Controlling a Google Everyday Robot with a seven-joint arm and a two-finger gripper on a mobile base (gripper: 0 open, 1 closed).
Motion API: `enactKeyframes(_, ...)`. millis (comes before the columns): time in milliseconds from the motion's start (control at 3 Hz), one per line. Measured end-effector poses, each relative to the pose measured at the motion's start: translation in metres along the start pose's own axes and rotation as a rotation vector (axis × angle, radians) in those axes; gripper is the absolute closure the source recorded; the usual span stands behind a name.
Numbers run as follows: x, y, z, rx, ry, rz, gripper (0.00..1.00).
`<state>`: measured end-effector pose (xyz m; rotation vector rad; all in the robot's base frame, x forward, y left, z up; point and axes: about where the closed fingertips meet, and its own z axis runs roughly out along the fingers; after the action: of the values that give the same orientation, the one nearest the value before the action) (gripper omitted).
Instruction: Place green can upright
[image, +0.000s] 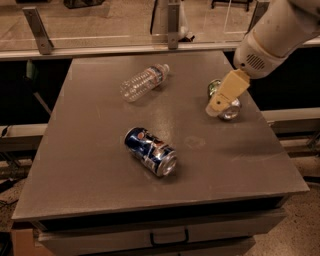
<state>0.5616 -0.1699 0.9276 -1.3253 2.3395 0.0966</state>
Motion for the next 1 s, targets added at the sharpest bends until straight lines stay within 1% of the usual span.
enactKeyframes(333,-0.019,-0.03,0.044,0.032,-0.035,0.108,0.0)
enactKeyframes(667,-0.019,-0.059,0.081,0.054,-0.029,0.205,0.0)
enactKeyframes(1000,-0.01,-0.079,0.114,0.085,0.031,0.316,0.0)
